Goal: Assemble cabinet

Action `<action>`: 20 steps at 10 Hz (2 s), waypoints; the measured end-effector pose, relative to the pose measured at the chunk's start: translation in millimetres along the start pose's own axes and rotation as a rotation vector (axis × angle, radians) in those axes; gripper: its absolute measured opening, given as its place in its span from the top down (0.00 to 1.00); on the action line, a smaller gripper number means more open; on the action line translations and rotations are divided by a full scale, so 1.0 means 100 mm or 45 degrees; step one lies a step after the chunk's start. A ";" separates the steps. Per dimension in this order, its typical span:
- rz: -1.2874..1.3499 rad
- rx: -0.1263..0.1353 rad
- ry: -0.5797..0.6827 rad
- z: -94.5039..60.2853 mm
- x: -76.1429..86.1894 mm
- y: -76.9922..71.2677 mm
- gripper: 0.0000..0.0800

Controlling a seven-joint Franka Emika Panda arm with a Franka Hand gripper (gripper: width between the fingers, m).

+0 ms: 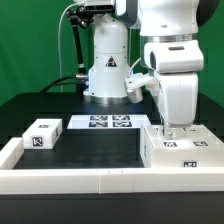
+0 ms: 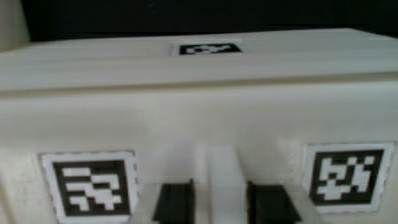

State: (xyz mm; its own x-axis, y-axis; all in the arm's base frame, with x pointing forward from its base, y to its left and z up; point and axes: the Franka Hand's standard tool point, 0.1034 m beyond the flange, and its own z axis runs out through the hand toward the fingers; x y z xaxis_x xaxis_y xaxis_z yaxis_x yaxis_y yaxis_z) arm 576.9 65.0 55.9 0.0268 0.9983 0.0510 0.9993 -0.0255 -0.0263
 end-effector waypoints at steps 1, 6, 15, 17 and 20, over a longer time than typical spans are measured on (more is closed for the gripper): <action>0.000 0.000 0.000 0.00 0.00 0.00 0.62; 0.000 0.008 -0.001 0.01 0.00 -0.02 0.05; 0.010 0.000 -0.011 -0.09 -0.04 -0.07 0.01; 0.044 -0.014 -0.032 -0.26 -0.08 -0.23 0.01; 0.117 0.000 -0.068 -0.40 -0.11 -0.62 0.01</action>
Offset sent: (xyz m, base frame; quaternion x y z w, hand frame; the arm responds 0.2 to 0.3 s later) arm 0.0000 0.0000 0.0000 0.0000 0.0000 0.0000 1.0000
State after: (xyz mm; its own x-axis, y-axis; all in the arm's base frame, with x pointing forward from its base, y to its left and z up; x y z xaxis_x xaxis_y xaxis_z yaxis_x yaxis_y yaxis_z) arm 515.6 53.5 96.8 0.1171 0.9931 -0.0051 0.9927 -0.1172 -0.0285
